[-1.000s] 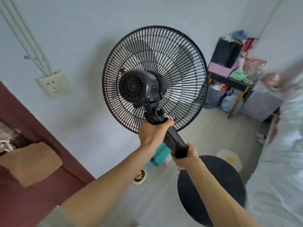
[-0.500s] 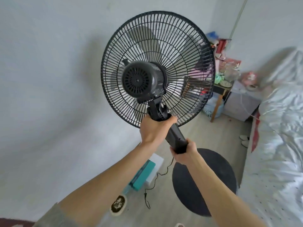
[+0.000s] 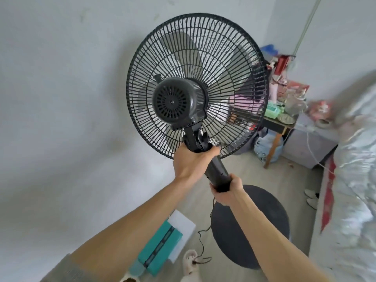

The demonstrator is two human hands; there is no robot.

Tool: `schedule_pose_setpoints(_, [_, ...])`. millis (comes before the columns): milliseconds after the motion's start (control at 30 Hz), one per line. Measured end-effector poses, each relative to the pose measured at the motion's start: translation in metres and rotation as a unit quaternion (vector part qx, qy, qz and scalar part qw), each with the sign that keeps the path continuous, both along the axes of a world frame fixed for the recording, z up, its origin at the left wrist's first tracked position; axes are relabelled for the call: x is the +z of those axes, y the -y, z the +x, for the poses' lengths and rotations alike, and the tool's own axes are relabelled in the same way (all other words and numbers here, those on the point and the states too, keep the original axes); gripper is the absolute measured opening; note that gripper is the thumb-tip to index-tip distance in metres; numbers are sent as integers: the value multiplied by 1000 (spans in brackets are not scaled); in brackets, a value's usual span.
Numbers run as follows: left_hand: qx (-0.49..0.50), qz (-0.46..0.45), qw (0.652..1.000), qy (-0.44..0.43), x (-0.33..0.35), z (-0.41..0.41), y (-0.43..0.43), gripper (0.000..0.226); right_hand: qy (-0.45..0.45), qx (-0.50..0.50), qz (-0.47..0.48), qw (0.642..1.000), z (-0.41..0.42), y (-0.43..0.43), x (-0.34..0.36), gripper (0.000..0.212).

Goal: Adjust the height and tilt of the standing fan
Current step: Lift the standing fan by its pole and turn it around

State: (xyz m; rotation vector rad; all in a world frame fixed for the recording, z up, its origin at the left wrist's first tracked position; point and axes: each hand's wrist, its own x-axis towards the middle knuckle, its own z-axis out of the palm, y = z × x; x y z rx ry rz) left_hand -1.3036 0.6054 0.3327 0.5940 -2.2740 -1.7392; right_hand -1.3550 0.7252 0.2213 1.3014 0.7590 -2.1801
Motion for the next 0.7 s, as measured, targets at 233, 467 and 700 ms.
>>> schedule_pose_setpoints(233, [-33,-6,999,1,0,-120,2,31,-1,-31,-9,999,-110,0,5,30])
schedule_pose_setpoints(467, [-60,-19,998,0,-8,-210,-11,31,2,-51,-20,999,-196,-16,-3,24])
schedule_pose_setpoints(700, [-43,-44,998,25,-16,-281,-37,30,25,-20,-26,999,-269,-40,-17,25])
